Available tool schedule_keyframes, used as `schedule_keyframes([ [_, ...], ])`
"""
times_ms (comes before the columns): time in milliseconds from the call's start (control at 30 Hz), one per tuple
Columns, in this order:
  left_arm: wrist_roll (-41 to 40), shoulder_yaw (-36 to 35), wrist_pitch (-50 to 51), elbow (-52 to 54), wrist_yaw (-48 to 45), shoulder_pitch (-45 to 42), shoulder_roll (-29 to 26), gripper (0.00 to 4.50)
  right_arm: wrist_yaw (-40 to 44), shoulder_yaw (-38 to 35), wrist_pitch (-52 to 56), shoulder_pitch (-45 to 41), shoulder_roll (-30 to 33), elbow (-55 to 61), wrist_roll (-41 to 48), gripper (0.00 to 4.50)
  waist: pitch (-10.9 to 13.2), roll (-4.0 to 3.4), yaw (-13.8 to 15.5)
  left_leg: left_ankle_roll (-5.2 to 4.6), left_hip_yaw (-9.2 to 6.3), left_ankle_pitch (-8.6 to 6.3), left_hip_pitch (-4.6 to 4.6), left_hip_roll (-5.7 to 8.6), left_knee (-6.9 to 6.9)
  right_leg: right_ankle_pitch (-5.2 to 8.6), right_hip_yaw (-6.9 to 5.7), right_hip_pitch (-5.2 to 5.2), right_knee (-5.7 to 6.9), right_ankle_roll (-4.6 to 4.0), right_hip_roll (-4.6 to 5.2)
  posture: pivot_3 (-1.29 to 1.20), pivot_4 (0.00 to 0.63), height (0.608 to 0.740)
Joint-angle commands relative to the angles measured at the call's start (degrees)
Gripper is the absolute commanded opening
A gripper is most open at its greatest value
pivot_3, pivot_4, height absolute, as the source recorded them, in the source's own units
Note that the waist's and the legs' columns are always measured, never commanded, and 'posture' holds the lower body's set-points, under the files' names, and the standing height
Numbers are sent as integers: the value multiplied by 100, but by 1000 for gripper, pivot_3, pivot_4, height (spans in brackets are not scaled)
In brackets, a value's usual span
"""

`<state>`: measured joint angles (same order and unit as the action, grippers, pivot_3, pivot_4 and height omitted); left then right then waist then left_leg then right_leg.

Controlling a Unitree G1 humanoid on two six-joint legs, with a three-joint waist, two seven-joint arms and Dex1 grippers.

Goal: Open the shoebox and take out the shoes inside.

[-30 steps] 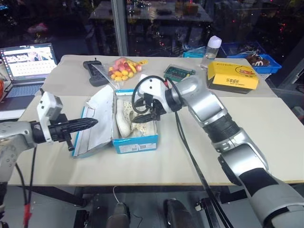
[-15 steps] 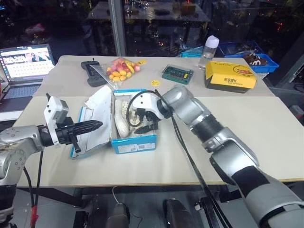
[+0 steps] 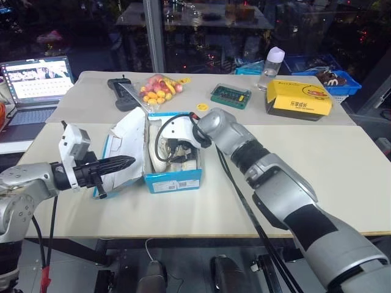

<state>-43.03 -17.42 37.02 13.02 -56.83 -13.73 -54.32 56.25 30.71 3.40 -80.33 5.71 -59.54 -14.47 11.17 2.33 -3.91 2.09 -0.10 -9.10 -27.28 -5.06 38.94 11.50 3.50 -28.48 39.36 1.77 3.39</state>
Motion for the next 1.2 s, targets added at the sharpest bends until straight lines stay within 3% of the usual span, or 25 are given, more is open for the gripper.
schedule_keyframes([
  [33, -109, -215, 24, 217, 42, -51, 19, 0, -250, -93, -136, -93, 0, -352, -218, 4438, 0, 0, 0, 0, 0, 0, 1, 0, 0, 0, 0, 0, 2, 0, 0, 0, 150, 664],
  [467, -240, -312, 172, 603, 175, 29, 107, 0, 35, -33, -337, 155, -64, -891, -486, 4438, -16, 25, 43, 4, -1, -3, 13, 0, 2, 1, 0, 21, 2, 0, 1, 0, 150, 664],
  [600, -260, -323, 201, 677, 210, 59, 115, 0, 71, -90, -350, 170, -95, -921, -481, 3444, -17, 26, 45, 4, -1, -2, 16, 0, 1, 2, 0, 23, 2, 0, 2, 0, 150, 664],
  [867, -407, -380, 323, 873, 231, 92, 80, 0, 79, -179, -446, 128, -120, -974, -520, 783, -20, 31, 49, 6, -1, -4, 17, 0, 2, 2, -1, 24, 2, 0, 2, 0, 150, 664],
  [967, -447, -414, 370, 907, 234, 115, 70, 0, 45, -209, -461, 95, -122, -986, -538, 17, -20, 31, 51, 6, -2, -4, 18, 0, 1, 2, -1, 24, 2, 0, 2, 0, 150, 664],
  [1200, -461, -396, 357, 935, 244, 164, 56, 0, 34, -340, -466, -35, -87, -881, -544, 17, -20, 31, 58, 8, -2, -5, 17, 0, 1, 2, -1, 24, 2, 0, 2, 0, 150, 664],
])
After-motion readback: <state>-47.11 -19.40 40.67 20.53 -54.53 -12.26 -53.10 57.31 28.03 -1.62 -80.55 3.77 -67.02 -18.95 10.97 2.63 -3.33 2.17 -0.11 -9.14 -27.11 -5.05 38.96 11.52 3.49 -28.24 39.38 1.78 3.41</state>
